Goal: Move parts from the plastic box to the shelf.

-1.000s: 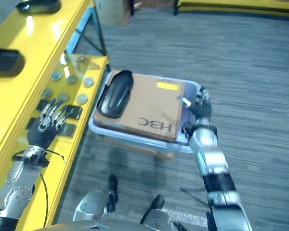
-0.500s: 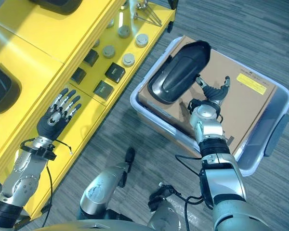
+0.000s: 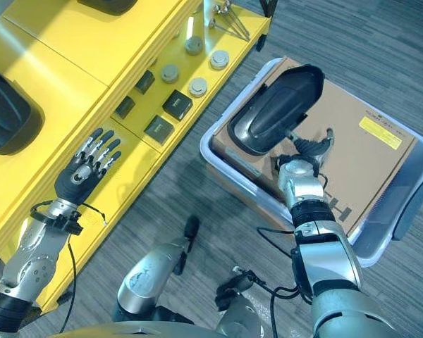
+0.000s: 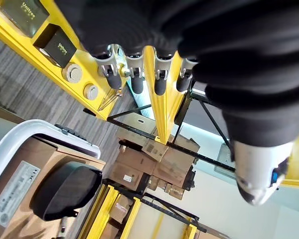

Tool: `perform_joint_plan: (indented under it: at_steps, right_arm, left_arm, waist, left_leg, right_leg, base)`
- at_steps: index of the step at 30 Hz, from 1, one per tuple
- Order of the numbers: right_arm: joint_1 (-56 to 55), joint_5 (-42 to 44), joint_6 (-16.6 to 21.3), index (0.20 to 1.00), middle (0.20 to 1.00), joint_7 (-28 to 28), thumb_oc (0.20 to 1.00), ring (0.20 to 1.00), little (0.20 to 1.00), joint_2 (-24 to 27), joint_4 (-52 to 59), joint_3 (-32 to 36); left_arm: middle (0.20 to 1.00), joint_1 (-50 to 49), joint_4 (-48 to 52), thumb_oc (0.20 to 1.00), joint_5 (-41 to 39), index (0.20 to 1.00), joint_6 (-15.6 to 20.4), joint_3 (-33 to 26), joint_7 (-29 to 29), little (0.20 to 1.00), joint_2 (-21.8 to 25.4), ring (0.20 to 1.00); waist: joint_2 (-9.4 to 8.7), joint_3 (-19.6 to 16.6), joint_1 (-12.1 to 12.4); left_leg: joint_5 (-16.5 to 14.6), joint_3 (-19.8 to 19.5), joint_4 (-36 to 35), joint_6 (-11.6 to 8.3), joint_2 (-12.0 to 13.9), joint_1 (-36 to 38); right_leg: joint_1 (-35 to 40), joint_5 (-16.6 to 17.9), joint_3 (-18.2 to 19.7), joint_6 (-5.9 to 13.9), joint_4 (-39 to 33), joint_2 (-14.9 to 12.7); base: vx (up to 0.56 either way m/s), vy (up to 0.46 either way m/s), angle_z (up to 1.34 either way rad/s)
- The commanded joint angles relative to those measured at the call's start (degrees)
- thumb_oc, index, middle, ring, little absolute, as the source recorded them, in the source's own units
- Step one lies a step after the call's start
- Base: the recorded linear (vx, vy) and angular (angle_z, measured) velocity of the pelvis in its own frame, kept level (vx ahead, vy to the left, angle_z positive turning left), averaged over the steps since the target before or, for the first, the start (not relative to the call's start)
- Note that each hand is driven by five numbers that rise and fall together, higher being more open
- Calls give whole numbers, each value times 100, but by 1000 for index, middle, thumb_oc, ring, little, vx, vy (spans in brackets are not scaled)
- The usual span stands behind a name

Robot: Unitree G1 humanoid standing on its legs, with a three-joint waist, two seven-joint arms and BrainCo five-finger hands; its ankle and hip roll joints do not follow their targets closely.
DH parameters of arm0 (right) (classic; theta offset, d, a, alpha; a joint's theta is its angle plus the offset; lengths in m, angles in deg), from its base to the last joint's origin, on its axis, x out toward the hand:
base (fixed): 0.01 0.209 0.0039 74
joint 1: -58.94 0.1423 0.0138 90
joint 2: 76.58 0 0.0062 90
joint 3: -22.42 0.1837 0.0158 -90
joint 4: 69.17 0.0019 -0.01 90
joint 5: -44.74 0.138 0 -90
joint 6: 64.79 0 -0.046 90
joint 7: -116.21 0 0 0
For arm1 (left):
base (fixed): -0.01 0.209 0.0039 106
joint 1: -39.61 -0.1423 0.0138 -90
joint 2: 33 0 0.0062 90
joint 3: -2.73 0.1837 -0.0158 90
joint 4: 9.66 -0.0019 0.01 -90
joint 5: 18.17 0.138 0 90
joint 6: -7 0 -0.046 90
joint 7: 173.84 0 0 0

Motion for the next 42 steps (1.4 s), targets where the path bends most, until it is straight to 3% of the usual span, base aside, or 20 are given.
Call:
perform_joint_plan:
  at_steps: [1, 5, 12, 13, 14, 23, 32, 37, 42]
  right_arm:
    - [244, -735, -368, 1000, 1000, 97, 1000, 1000, 1000, 440, 64, -452]
    - [450, -983, -528, 1000, 1000, 205, 1000, 1000, 1000, 531, -300, -907]
    - [485, -824, -507, 1000, 1000, 223, 1000, 1000, 1000, 559, -404, -943]
    - [482, -787, -496, 564, 564, 218, 564, 564, 564, 560, -410, -935]
    - [473, -745, -486, 200, 200, 209, 200, 200, 200, 560, -404, -922]
    - [407, -479, -389, 200, 200, 72, 200, 200, 200, 603, -338, -753]
    - [176, -243, -42, 200, 200, -29, 200, 200, 200, 707, -129, -437]
    - [-165, -59, 220, 200, 200, -166, 200, 200, 200, 699, 599, -132]
    - [-942, -53, 316, 200, 200, -218, 200, 200, 200, 480, 1927, 391]
  left_arm:
    - [1000, 100, 200, 1000, -213, 1000, 438, 111, -220, 1000, 13, 1000]
    - [1000, 158, 127, 1000, -190, 1000, 545, 158, -275, 1000, 0, 1000]
    - [1000, 185, 85, 1000, -196, 1000, 614, 80, -359, 1000, 20, 1000]
    - [1000, 187, 96, 1000, -183, 1000, 612, 76, -366, 1000, 18, 1000]
    - [1000, 191, 105, 1000, -183, 1000, 594, 70, -369, 1000, 15, 1000]
    - [1000, 201, 101, 1000, -180, 1000, 621, 73, -440, 1000, 28, 1000]
    - [1000, 154, 173, 1000, -140, 1000, 634, 106, -625, 1000, 40, 1000]
    - [1000, 64, 291, 1000, -159, 1000, 603, 77, -657, 1000, 47, 1000]
    - [1000, -147, 533, 1000, -139, 1000, 302, -77, -663, 1000, 1, 1000]
  waist:
    - [-84, -127, 70]
    - [-66, -60, 131]
    - [-94, 52, 168]
    - [-95, 63, 172]
    - [-101, 67, 172]
    - [-133, 97, 132]
    - [-146, 57, 17]
    - [-184, -47, -100]
    - [-281, -292, -294]
  left_leg:
    - [-291, -272, -100, -328, 60, -252]
    - [-278, -350, -104, -290, -4, -294]
    - [-308, -416, -35, -244, -62, -385]
    - [-310, -422, -33, -238, -70, -388]
    - [-312, -427, -40, -235, -77, -383]
    - [-339, -406, -61, -216, -78, -343]
    - [-377, -302, -115, -217, -32, -176]
    - [-413, -198, -199, -256, 44, 14]
    - [-463, -76, -364, -303, 142, 375]
  right_leg:
    - [-252, -154, 386, 165, 30, -106]
    - [-390, -140, 407, 179, 117, -132]
    - [-558, -135, 432, 197, 283, -189]
    - [-571, -137, 435, 199, 300, -194]
    - [-574, -135, 437, 203, 303, -192]
    - [-624, -128, 464, 230, 363, -206]
    - [-549, -110, 444, 253, 360, -206]
    - [-372, -96, 441, 266, 219, -156]
    - [-97, -45, 503, 312, -19, -56]
  base:
    - [-13, 19, 7]
    - [-19, 30, 8]
    - [-10, 12, 9]
    - [-12, -5, 4]
    - [0, 0, 0]
    - [0, 0, 0]
    - [-8, -36, 0]
    - [2, -43, -2]
    - [41, -58, -7]
